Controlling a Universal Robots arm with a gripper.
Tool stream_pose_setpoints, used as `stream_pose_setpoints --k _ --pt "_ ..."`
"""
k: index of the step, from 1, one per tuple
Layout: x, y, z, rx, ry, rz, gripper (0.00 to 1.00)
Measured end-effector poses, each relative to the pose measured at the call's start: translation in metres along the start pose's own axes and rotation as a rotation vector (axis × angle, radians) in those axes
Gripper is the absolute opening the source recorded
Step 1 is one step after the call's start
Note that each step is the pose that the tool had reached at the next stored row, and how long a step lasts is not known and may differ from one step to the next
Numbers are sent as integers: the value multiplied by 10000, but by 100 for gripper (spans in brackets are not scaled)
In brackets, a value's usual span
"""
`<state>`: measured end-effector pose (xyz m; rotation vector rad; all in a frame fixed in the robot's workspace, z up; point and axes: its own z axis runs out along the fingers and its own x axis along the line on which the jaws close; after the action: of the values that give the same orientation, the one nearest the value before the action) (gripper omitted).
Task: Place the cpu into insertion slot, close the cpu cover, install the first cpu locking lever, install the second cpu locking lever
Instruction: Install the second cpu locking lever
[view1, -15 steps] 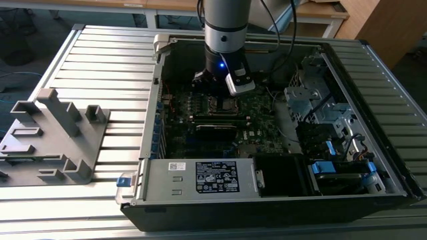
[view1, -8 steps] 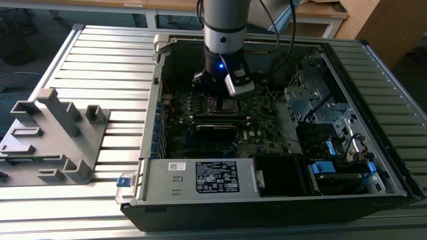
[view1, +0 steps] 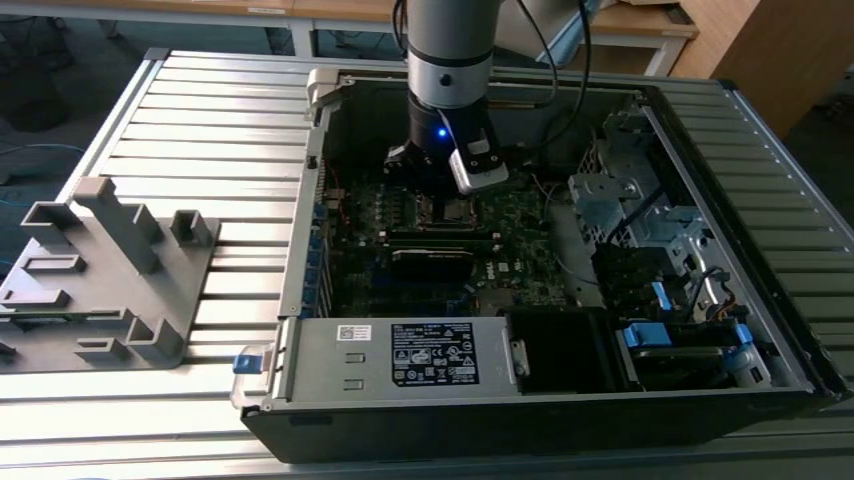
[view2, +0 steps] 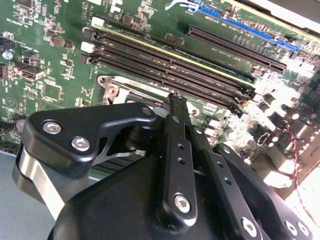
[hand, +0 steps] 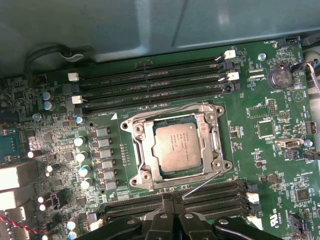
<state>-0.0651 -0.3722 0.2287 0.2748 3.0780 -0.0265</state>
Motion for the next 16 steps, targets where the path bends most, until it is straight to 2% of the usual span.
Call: stream_pose_setpoints --k 10,16 --pt "9 -1 14 4 -2 1 10" --pt "39 -7 39 50 -8 -2 10"
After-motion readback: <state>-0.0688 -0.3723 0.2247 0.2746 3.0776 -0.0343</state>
